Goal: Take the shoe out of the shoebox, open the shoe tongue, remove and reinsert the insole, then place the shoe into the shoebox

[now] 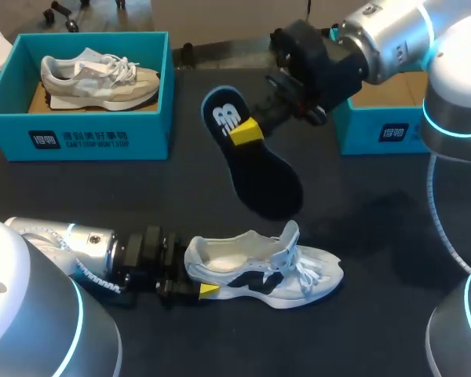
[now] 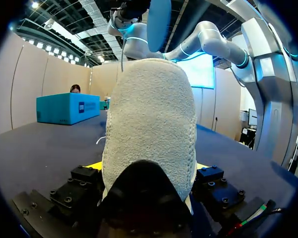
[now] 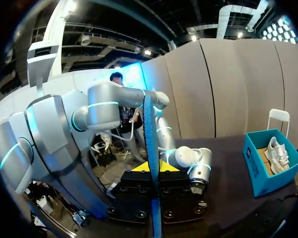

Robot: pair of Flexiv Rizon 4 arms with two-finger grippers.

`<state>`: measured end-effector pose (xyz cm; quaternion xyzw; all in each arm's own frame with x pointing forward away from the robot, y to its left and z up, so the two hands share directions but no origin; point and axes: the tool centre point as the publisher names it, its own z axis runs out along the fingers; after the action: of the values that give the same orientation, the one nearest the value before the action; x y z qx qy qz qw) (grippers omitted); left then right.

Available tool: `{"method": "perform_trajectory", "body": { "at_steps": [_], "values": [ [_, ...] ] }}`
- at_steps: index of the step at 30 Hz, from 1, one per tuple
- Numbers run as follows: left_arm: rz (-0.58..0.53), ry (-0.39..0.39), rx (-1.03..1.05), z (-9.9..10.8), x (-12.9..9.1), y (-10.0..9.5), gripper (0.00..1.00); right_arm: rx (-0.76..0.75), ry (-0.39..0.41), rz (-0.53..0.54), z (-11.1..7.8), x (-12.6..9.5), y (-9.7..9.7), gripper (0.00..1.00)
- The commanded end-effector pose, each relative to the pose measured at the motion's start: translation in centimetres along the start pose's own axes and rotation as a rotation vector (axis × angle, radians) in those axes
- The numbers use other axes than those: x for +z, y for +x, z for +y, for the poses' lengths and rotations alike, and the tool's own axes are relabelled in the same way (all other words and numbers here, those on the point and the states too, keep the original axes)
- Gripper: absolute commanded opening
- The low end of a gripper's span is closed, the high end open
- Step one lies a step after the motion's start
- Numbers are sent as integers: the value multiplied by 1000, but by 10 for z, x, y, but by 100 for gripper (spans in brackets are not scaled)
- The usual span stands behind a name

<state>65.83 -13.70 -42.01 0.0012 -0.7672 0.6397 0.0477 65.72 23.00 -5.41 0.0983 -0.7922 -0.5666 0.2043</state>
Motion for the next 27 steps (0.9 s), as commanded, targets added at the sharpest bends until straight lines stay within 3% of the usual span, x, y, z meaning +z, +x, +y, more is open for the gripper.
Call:
{"method": "perform_trajectory", "body": {
  "at_steps": [1,10,27],
  "values": [
    [-2,-1,-1,4,0,-2,0,-17,2,-47,17,-11,21,0],
    [-2,-1,-1,4,0,-2,0,6,-89,-77,37,-16,44,0],
    [-2,-1,-1,4,0,-2,0,6,-89,-77,37,-16,44,0]
  ]
}}
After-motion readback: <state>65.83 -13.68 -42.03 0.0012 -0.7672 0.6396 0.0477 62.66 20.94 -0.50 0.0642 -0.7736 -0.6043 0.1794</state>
